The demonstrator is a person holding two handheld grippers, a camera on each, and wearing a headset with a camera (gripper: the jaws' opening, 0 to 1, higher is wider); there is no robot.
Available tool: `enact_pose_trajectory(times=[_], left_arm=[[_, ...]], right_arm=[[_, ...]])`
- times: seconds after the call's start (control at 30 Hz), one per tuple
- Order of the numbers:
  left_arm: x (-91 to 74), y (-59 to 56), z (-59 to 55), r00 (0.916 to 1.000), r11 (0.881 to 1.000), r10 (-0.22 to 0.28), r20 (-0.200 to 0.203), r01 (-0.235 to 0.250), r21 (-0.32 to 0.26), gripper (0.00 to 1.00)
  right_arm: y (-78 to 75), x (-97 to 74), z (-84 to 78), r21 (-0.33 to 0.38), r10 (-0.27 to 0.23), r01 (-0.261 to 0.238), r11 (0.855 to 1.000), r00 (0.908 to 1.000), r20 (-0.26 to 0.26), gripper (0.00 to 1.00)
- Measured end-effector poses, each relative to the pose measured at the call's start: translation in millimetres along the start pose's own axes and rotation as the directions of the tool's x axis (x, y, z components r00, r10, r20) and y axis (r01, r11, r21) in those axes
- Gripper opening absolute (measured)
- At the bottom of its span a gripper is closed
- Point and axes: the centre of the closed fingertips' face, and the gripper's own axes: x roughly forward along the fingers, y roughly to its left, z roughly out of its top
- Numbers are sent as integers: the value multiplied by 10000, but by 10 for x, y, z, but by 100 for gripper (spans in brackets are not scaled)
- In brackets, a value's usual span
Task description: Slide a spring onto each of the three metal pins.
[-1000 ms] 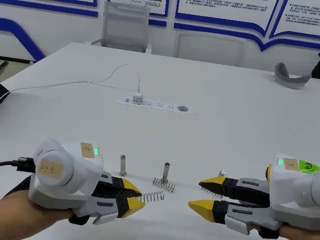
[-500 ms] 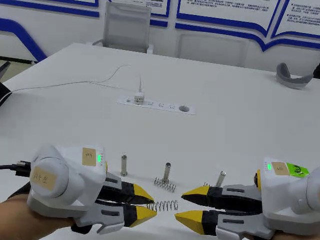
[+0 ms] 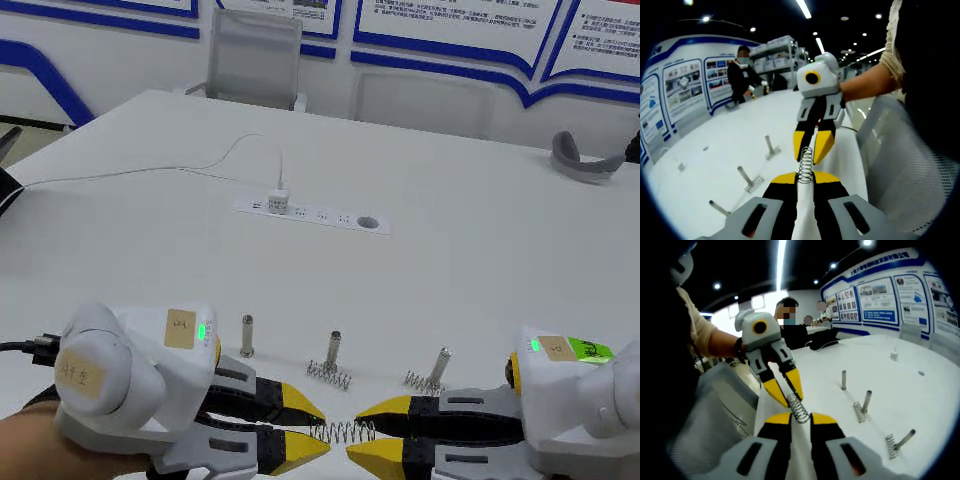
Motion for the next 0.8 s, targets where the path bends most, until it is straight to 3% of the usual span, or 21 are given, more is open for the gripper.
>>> enact_pose_trajectory(times=[0.17, 0.3, 0.8], left_arm=[[-5, -6, -17, 10000, 10000, 25, -25, -25, -10, 10], [-7, -11, -44, 10000, 10000, 58, -74, -59, -61, 10], [-28, 20, -75, 9992, 9987, 393, -62, -394, -312, 10]], right_arm=[[30, -4, 27, 23, 97, -97, 10000, 9999, -83, 14], [73, -5, 146, -27, 200, -200, 9998, 9997, 117, 13], [136, 141, 379, -701, 296, -286, 9971, 9995, 138, 12]])
